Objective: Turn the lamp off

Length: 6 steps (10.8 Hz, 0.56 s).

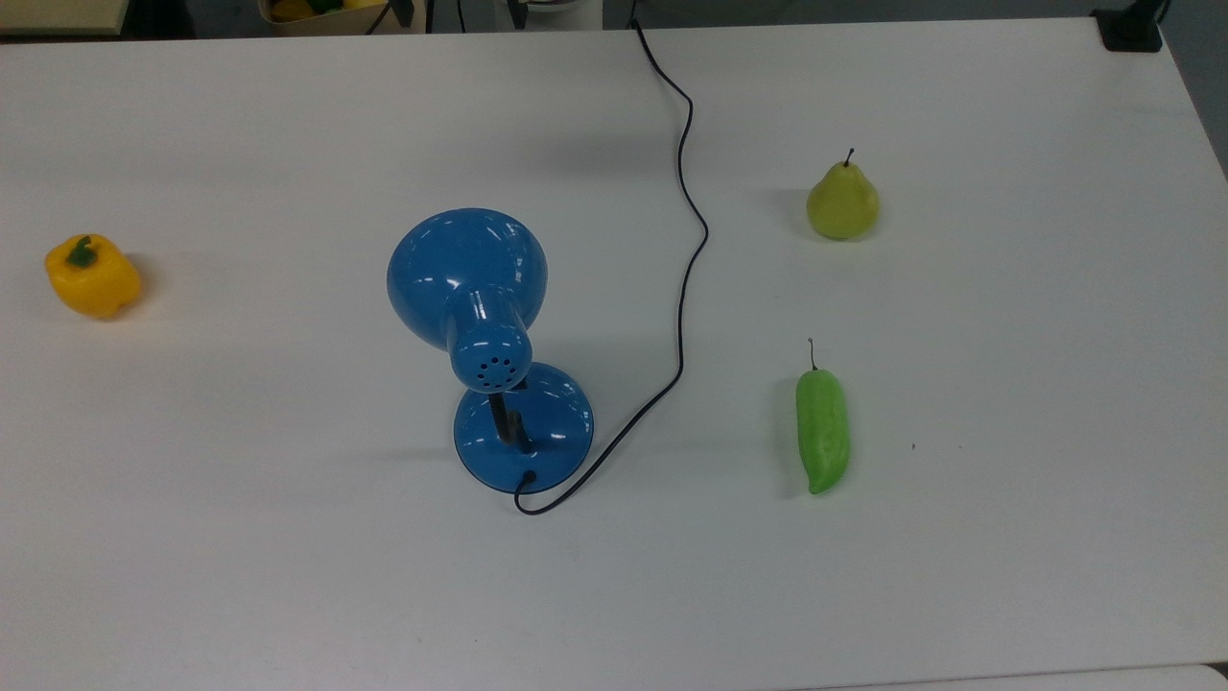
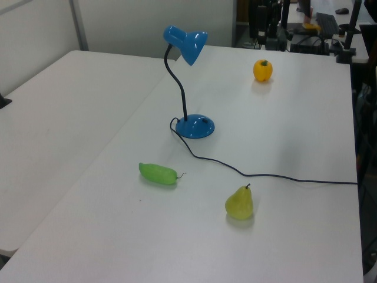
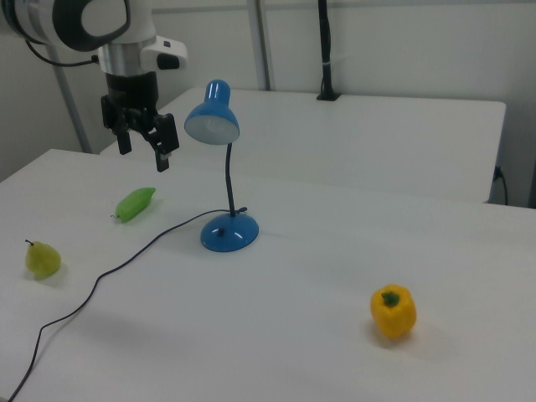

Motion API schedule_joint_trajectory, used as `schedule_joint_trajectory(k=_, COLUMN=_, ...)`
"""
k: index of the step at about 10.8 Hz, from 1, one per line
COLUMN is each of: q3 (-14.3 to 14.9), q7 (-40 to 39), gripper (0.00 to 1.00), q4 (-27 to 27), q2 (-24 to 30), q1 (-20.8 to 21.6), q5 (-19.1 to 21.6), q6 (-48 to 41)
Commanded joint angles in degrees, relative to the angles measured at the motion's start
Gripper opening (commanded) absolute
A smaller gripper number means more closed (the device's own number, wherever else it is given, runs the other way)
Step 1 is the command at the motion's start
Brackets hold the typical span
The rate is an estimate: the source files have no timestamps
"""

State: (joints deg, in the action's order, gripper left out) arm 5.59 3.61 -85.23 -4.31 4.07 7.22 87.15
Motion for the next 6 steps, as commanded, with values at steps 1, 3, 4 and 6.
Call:
schedule_joint_trajectory(k=1, q3=-1.27, q7=4.82, gripper=1.00, q4=0.16, q2=3.32, q1=-0.37, q5=0.60, q6=-3.83)
schedule_joint_trajectory(k=3, q3=-2.07, q7=5.00, gripper=1.00, q4=-0.64, q2=4.13, q1=-0.46, q5=0.16, q6=-5.84)
schedule_joint_trajectory(k=4, q3=-2.59, q7=5.00, gripper=1.00, q4=-0.99, q2=4.57, q1=-0.55, q5=0.16, q6=-5.51)
schedule_joint_trajectory(k=6, q3=-9.32, q7=4.13, gripper=1.00, q4=-4.13, q2=6.75, q1=-6.14, q5=0.16, q6=-1.24)
